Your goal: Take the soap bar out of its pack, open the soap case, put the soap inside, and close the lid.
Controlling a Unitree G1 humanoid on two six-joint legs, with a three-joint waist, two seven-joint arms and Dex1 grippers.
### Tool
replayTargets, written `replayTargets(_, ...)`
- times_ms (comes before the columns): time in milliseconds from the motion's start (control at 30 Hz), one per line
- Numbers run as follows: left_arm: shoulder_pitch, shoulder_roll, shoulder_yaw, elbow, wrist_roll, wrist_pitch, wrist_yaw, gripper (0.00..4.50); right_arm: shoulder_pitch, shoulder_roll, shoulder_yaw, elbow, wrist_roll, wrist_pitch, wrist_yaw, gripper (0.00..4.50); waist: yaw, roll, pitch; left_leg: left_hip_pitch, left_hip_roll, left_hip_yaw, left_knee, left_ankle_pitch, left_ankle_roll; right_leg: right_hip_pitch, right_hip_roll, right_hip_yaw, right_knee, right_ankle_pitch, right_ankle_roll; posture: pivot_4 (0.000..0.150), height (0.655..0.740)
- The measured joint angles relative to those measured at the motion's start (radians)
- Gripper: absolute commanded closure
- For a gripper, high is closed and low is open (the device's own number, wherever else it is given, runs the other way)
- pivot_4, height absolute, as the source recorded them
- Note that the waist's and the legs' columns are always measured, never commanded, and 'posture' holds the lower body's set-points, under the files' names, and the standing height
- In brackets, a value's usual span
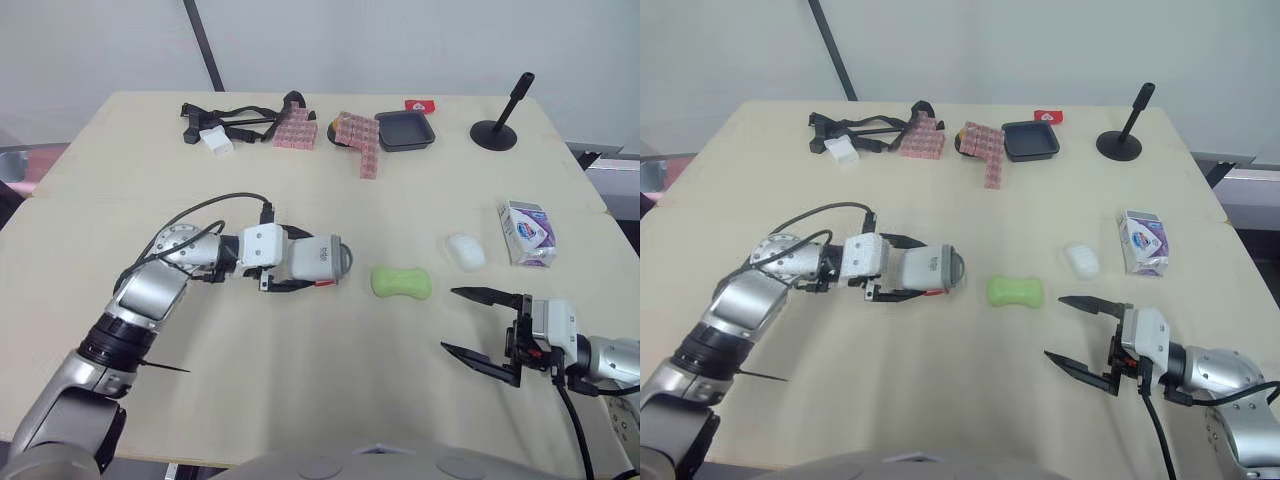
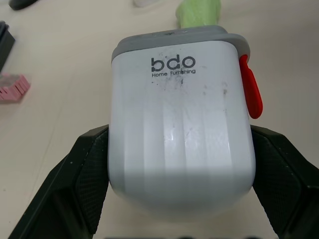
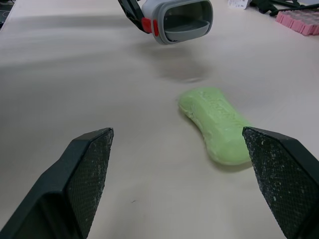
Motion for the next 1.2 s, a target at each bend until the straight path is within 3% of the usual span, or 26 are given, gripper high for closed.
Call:
replayTargets(267,-0.074,0.016,-0.074,-0.043,0.049,0.144,-0.053,1.03,0.000,0.012,0.001,0.000,-0.007,-0.006,-0.020,0.05,-0.001,0.000,0.000,0.000,0.000,0.000,0.000,0.000,0.001,0.000,0.000,0.000,0.000,-0.001,-0.001,0.150,0.7374)
replayTargets(1200,-0.224,-0.024,-0.197,-0.091,0.216,0.268,-0.076,1.03,0.007,0.020,0.001,0.002,-0.021,-0.012,-0.051,0.05,0.002,0.000,0.000,-0.001,-0.001,0.000,0.000,0.003,-0.003,0.000,-0.002,-0.001,-0.001,0.001,0.002,0.150,0.7374)
